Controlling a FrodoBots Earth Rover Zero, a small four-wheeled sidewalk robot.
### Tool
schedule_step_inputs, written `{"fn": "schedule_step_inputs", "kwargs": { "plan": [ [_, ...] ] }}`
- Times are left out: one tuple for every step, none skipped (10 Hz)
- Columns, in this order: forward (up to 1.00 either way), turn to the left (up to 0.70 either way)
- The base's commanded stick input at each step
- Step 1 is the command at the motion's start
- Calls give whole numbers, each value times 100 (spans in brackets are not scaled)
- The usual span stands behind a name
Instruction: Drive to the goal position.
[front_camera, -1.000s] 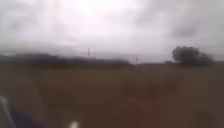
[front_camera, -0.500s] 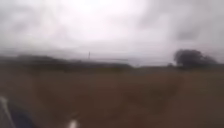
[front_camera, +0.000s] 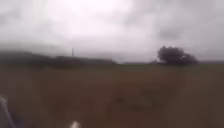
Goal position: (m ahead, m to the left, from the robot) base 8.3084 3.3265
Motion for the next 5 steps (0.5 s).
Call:
{"fn": "schedule_step_inputs", "kwargs": {
  "plan": [
    [70, 0],
    [70, 0],
    [70, 0],
    [70, 0],
    [70, 0]
  ]
}}
